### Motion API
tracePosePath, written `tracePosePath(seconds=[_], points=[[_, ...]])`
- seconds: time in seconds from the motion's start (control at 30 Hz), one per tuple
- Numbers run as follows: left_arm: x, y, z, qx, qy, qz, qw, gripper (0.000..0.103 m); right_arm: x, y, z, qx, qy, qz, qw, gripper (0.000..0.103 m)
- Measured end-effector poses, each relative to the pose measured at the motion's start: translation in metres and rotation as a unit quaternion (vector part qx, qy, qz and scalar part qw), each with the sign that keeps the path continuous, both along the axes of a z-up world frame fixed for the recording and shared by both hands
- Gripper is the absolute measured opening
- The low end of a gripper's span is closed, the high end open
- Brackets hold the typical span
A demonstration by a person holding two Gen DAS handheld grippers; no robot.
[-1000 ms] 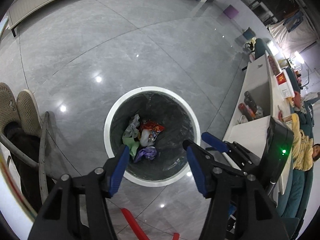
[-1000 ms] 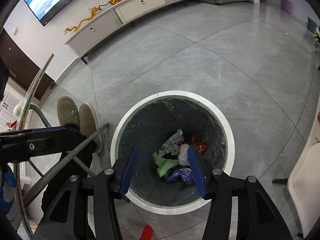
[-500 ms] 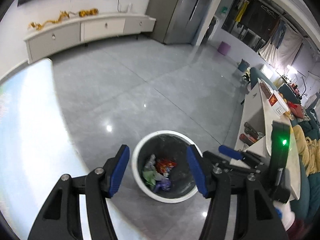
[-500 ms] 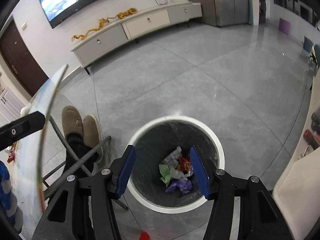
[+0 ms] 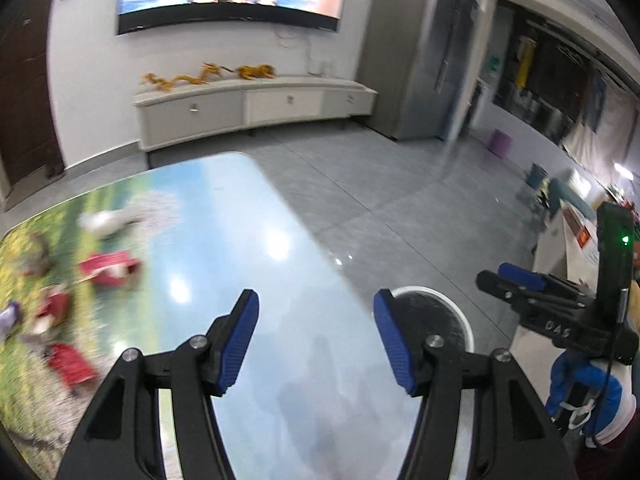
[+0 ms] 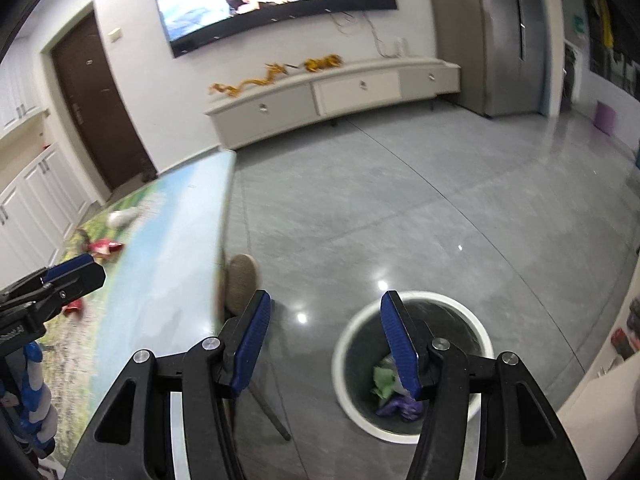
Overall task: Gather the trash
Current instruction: 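Move both open tools back over the table toward the wrappers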
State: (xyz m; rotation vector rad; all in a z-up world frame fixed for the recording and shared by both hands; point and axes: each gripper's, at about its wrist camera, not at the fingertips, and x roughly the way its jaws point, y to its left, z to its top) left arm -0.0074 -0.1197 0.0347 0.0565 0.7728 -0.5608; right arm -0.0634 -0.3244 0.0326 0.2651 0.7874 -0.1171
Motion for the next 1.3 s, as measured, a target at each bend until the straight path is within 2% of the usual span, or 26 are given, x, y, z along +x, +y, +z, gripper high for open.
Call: tracePosePath(seconds=[0.3,0.47,0.6,0.7,0.8,0.93,1.03,1.1,1.27,1.3], points=[[-0.022,0.119,0.002,0.002,-0.033,0.103,0.9942,0.058,0.011,0.077,0.027,-0.003,-0.033,0.065,0.997,0.057],[-0.029,0.201,-0.009,-0.008,-0.021,0.169,0.9853,0.058,0.014,0.123,0.037,-0.007,-0.044,0.110,0.993,0.057],[-0.034,0.268,-0.023,-0.009,-0.005,0.224,0.9746,0.059,0.025,0.151,0.040,-0.006,-0.048,0.143,0.988,0.057],[-0.038,0.299,-0.032,-0.008,0.006,0.244,0.9696,0.059,0.035,0.173,0.037,-0.005,-0.045,0.173,0.984,0.057],[-0.033,0.315,-0.038,-0.021,0.018,0.251,0.9676,0.059,0.050,0.192,0.029,-0.001,-0.037,0.198,0.979,0.057],[-0.022,0.309,-0.041,-0.049,0.037,0.231,0.9710,0.059,0.072,0.213,0.019,0.004,-0.025,0.226,0.974,0.057],[-0.011,0.287,-0.041,-0.070,0.051,0.210,0.9738,0.074,0.091,0.225,0.012,0.003,-0.019,0.247,0.969,0.058],[0.001,0.268,-0.043,-0.080,0.065,0.199,0.9746,0.075,0.105,0.233,0.009,0.002,-0.018,0.262,0.965,0.063],[0.033,0.229,-0.052,-0.065,0.086,0.216,0.9704,0.075,0.142,0.255,0.002,-0.015,-0.021,0.311,0.950,0.063],[0.037,0.226,-0.055,-0.059,0.088,0.222,0.9692,0.075,0.151,0.258,0.000,-0.020,-0.021,0.319,0.947,0.068]])
